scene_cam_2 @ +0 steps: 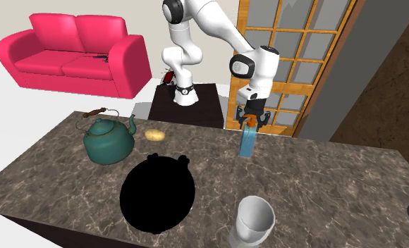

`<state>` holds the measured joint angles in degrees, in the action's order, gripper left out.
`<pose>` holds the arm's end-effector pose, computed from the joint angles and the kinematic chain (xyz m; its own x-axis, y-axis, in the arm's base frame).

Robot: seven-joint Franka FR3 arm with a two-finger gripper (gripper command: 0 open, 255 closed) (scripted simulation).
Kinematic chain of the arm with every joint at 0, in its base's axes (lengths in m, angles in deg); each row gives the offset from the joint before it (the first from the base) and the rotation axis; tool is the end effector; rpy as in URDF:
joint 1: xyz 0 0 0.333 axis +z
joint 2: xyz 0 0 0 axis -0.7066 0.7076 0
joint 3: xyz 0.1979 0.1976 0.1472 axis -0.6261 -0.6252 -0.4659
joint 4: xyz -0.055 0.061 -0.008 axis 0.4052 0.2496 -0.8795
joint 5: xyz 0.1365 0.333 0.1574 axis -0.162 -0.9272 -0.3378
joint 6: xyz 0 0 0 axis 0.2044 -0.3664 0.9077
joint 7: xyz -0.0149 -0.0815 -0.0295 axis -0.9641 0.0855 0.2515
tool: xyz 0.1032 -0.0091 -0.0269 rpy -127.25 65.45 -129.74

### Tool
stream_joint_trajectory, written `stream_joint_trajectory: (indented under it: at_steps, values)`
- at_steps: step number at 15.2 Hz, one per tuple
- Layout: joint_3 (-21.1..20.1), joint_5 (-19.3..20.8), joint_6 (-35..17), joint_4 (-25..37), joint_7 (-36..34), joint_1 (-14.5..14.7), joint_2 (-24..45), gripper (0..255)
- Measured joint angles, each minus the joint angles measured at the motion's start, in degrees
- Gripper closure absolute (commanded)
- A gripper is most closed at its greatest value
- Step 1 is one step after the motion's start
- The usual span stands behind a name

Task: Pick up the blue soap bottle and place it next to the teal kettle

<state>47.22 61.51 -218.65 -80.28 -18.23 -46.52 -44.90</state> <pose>0.5116 0.3232 0.3472 0.9332 -0.3152 0.1727 -0.3260 -0.9446 0.0374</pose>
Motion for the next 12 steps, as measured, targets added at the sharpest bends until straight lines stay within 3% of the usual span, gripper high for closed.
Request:
stream_joint_trajectory:
  at_steps: [6,12]
  values:
    - [-0.05,-0.14,0.24,0.17,0.16,-0.05,-0.09,255]
    - [-1.01,-2.78,3.50,1.73,2.39,-0.89,-2.57,255]
